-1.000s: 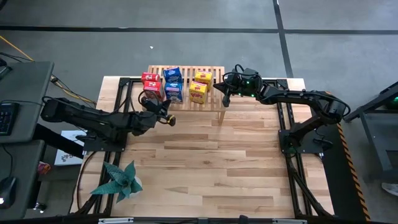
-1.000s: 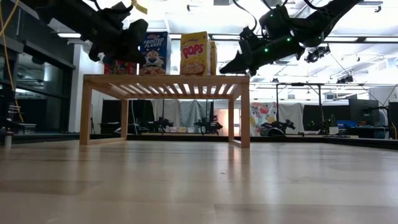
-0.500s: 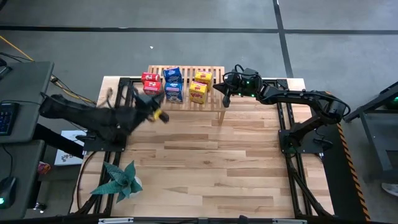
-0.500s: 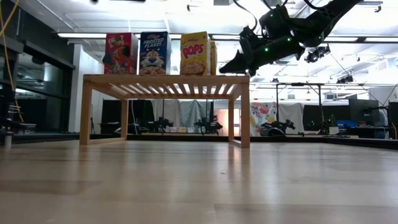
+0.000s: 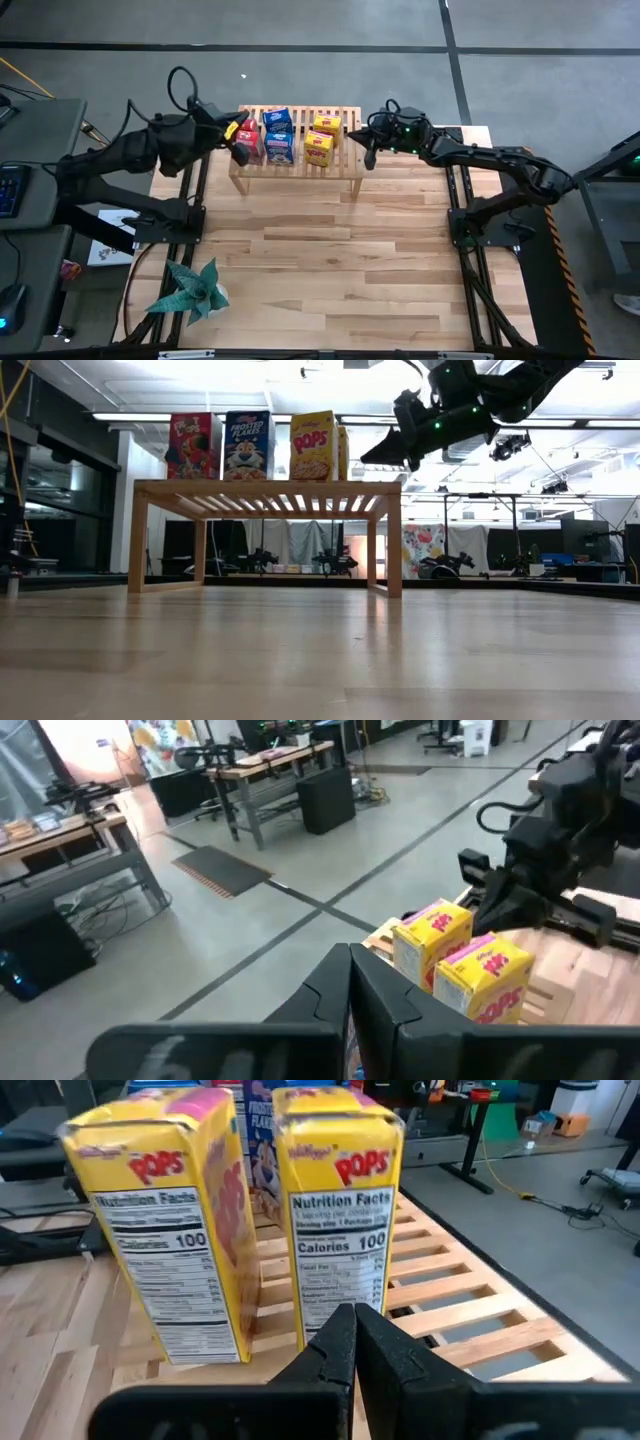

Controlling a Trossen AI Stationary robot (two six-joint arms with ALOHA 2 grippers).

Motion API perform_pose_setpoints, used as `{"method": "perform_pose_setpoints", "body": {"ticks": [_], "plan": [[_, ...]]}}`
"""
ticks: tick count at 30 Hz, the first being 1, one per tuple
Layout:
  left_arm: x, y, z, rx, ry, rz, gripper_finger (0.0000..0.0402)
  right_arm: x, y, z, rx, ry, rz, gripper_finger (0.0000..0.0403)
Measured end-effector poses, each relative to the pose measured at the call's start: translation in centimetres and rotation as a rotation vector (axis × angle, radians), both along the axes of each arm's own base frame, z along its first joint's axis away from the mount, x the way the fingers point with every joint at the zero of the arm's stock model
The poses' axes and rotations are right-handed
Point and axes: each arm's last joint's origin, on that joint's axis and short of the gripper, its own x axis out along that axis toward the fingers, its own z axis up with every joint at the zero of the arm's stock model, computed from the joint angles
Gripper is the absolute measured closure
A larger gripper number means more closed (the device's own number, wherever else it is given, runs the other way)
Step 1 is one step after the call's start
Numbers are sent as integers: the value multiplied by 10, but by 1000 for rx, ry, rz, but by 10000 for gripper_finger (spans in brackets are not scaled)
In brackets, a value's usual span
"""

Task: Stack cereal on shelf
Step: Adjust the cereal boxes on the shelf

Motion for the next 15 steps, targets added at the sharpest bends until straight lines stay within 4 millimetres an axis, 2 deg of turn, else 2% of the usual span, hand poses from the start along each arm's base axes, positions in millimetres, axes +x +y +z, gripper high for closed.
{"method": "perform_pose_setpoints", "body": {"ticks": [12, 15], "plan": [[-30, 13, -35, -13, -4, 110, 401, -1, 1, 2, -57, 21, 14, 403], [-44, 13, -50, -7, -29, 243, 401, -2, 1, 1, -54, 32, 14, 403]]}}
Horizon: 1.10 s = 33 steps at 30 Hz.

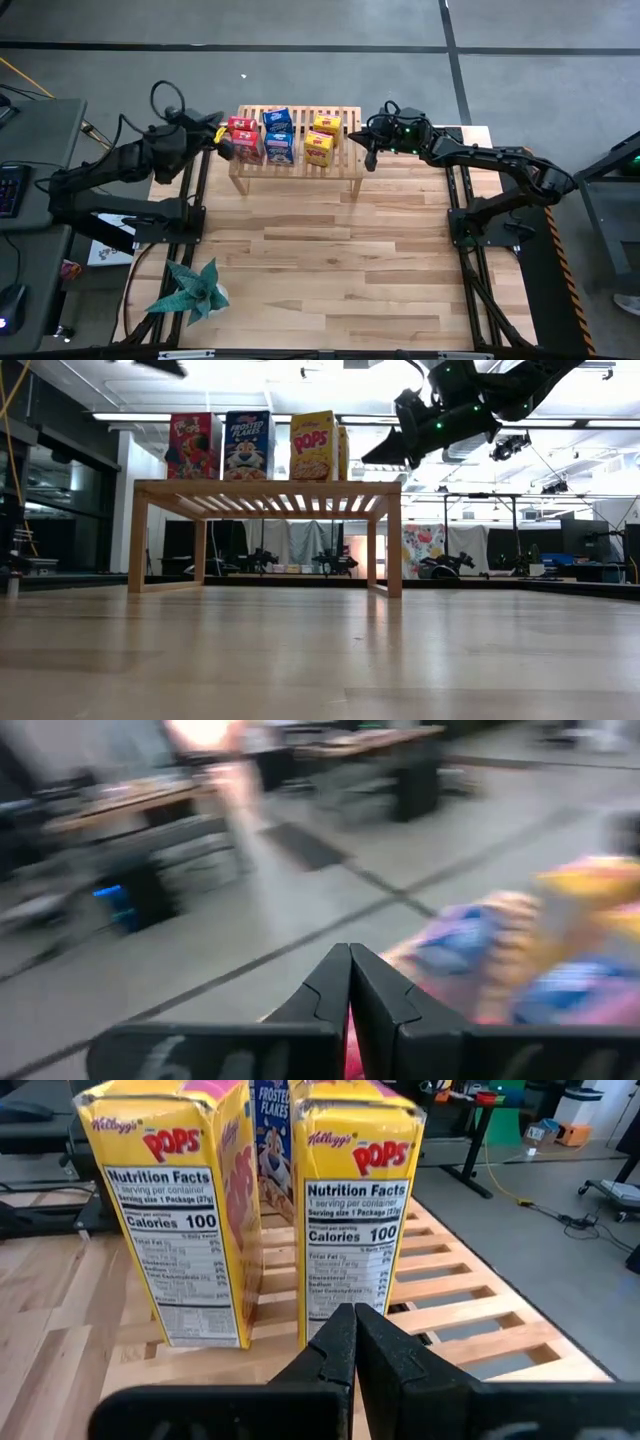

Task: Stack cereal on shelf
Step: Adjust the cereal boxes on the shelf

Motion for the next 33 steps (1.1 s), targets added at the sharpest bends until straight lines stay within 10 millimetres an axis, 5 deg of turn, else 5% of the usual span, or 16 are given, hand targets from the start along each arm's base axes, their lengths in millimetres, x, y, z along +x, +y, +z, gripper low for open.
{"method": "perform_pose_setpoints", "body": {"ticks": [3, 12, 33], "plan": [[-12, 0, -22, 5, -34, 161, 401, 0, 0, -2, 9, 15, 0, 403], [-14, 2, -75, -75, -95, 265, 401, -1, 0, -2, 6, 23, 2, 403], [-43, 26, -74, -327, -121, -25, 401, -1, 0, -4, -4, 39, 6, 403]]}}
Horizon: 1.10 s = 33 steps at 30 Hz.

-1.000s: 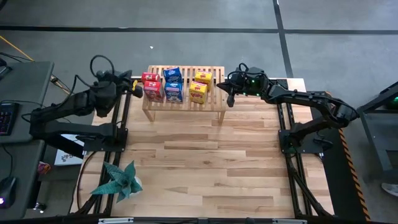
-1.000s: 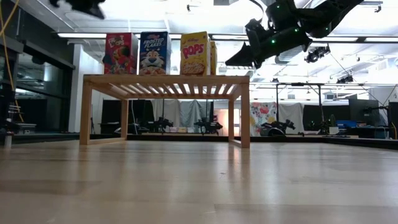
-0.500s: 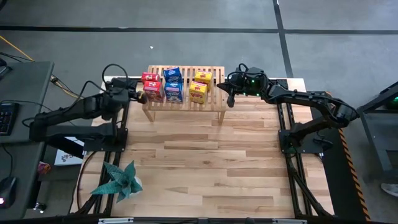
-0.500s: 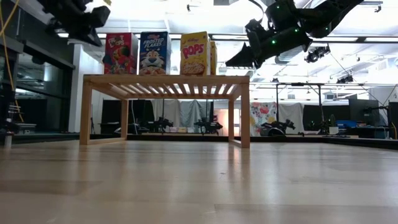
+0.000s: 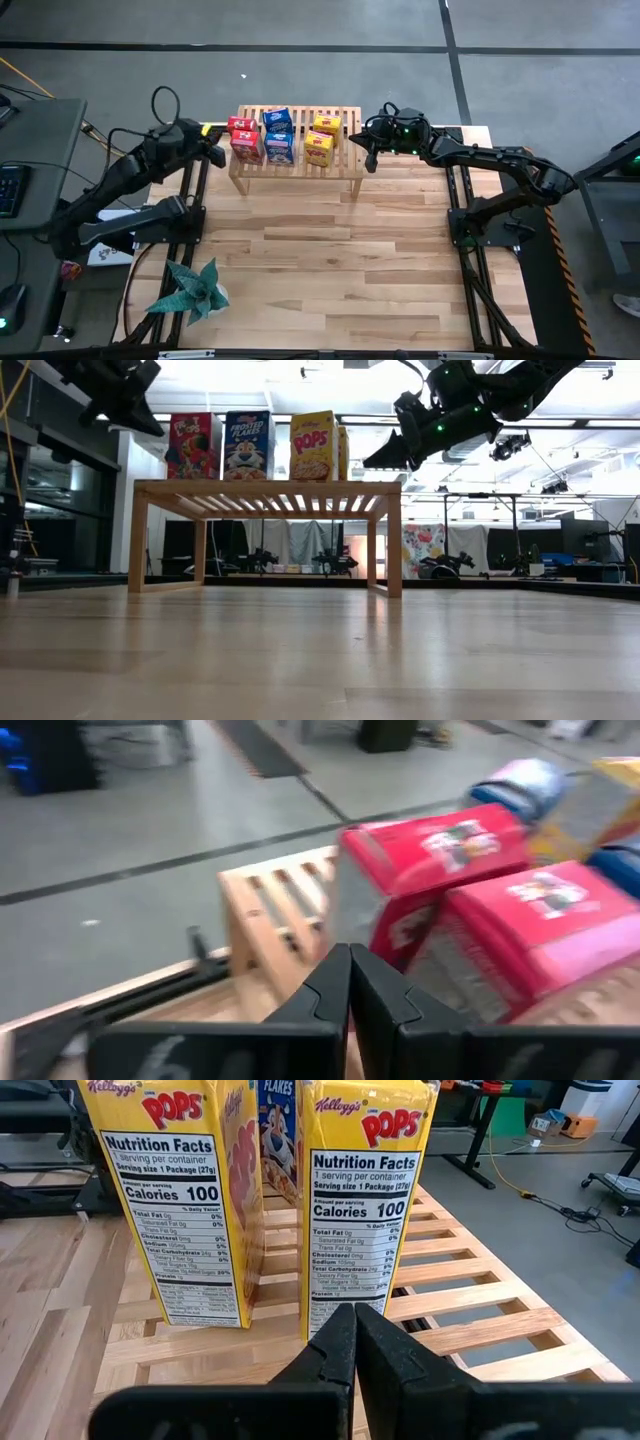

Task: Stack cereal on shelf
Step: Adjust the cereal boxes on the shelf

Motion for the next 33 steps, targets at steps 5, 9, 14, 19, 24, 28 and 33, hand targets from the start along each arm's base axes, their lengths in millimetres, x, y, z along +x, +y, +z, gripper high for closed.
{"method": "perform_pose_setpoints", "body": {"ticks": [5, 9, 14, 19, 24, 28, 33], "plan": [[4, 17, -2, -39, -4, -66, 401, 0, 0, 0, 0, 0, 0, 403], [4, 29, -3, -55, -7, -69, 401, 0, 0, -1, 5, 8, 0, 403], [3, 34, -4, -94, -45, -132, 401, -1, 0, -3, 17, 27, 0, 403], [3, 32, -3, -109, -75, -180, 401, -1, 0, -3, 19, 29, 0, 403], [3, 31, -3, -117, -81, -183, 401, -1, 0, -3, 17, 27, 0, 403], [1, 31, -2, -91, -76, -141, 401, -1, 0, -3, 17, 27, 0, 403], [-5, 26, 5, -16, -86, -106, 401, -1, -1, -2, -29, 30, -19, 403]]}}
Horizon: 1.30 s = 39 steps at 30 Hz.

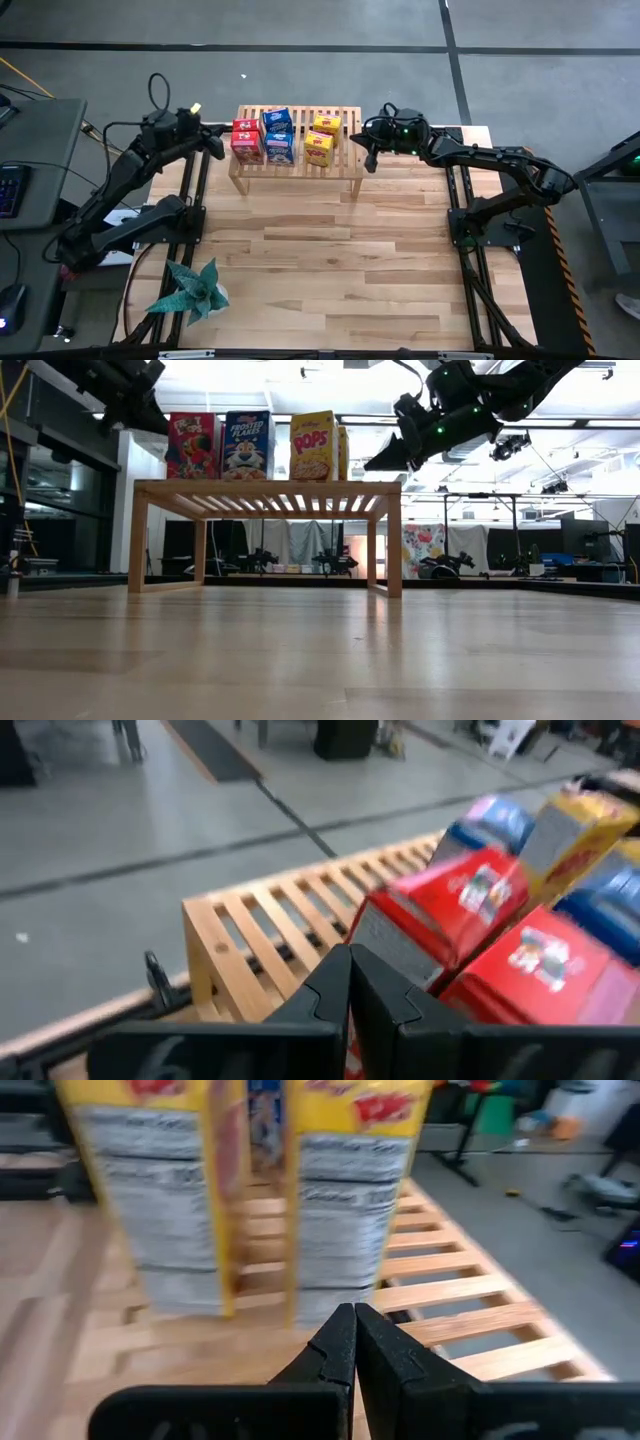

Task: Stack cereal on shelf
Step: Adjust the cereal boxes on the shelf

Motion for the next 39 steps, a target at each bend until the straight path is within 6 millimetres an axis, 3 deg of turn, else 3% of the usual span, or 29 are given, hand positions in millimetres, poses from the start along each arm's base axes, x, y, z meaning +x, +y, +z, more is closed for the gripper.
{"method": "perform_pose_setpoints", "body": {"ticks": [8, 26, 39], "plan": [[-10, -9, 8, 86, -20, 54, 401, 2, -2, 11, 1, -119, -47, 403], [-10, -9, 7, 83, -17, 55, 401, 17, -4, 1, 19, -174, -5, 403], [-10, -9, 7, 82, -17, 55, 401, 18, -5, 5, -20, -221, -10, 403]]}}
